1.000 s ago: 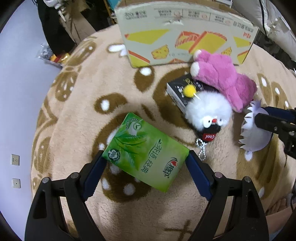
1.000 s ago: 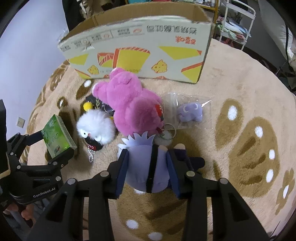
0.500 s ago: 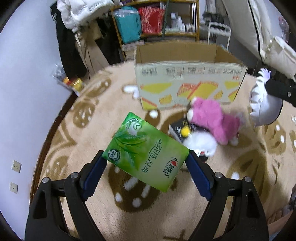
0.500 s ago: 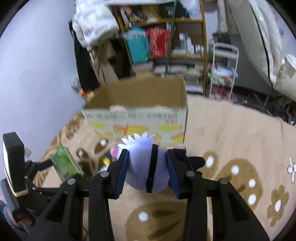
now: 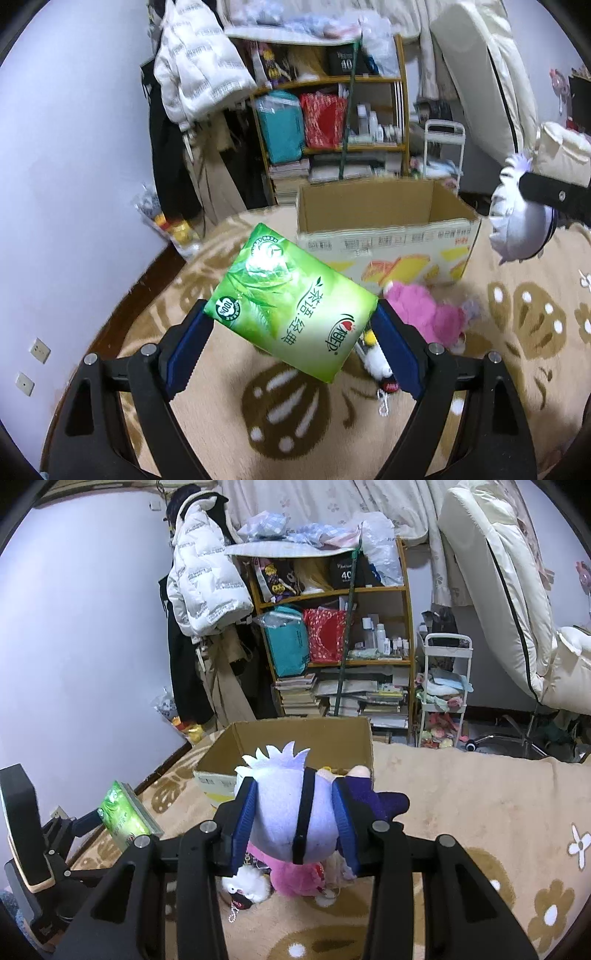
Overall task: Organize soft objects
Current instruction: 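Lift the green tissue pack with the left tool while the right tool carries the purple plush over the box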
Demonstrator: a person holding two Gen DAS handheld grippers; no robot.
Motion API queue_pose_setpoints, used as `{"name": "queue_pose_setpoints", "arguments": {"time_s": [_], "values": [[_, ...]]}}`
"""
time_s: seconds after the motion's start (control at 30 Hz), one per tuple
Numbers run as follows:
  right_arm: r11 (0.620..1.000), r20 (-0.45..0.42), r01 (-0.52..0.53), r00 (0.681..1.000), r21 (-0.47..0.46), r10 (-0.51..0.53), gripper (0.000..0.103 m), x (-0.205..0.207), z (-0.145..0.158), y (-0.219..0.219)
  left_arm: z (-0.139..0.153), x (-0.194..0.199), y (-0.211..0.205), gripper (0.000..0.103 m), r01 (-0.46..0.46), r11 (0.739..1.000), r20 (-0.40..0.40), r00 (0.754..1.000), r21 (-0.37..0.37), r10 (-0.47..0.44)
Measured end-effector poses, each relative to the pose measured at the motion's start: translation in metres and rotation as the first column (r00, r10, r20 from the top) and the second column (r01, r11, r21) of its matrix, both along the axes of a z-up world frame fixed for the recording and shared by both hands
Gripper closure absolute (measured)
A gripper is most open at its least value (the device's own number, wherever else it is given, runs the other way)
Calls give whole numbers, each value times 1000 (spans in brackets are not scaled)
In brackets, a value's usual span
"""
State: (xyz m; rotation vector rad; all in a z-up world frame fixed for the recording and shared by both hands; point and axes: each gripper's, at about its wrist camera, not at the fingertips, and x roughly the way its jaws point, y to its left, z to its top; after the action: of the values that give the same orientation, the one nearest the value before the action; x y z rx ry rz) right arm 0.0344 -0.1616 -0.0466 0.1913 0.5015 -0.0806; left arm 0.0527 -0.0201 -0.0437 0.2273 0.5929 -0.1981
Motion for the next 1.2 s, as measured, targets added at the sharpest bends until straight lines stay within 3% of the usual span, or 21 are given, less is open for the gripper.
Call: {"name": "queue_pose_setpoints", "arguments": {"time_s": [0.43,0.57,0.83,1.07,1.2], "values": [[998,139,17,990,-56,-9,59,-14,35,4,59,-10,-1,17,19,998,230,973,-54,-6],[999,155,23,988,-27,-19,59,-10,42,-1,79,1,-5,17,30,997,284,959,-65,-10],[997,192,31,981,-69,-17,59,12,60,-11,109,37,-25,17,46,996,364,931,-81,-13],[991,233,40,972,-129,-9,58,38,65,-16,110,69,-40,17,67,991,382,924,-114,-19],[991,229,41,973,-130,-10,58,55,58,-21,93,86,-42,17,64,990,336,942,-123,-19]]}}
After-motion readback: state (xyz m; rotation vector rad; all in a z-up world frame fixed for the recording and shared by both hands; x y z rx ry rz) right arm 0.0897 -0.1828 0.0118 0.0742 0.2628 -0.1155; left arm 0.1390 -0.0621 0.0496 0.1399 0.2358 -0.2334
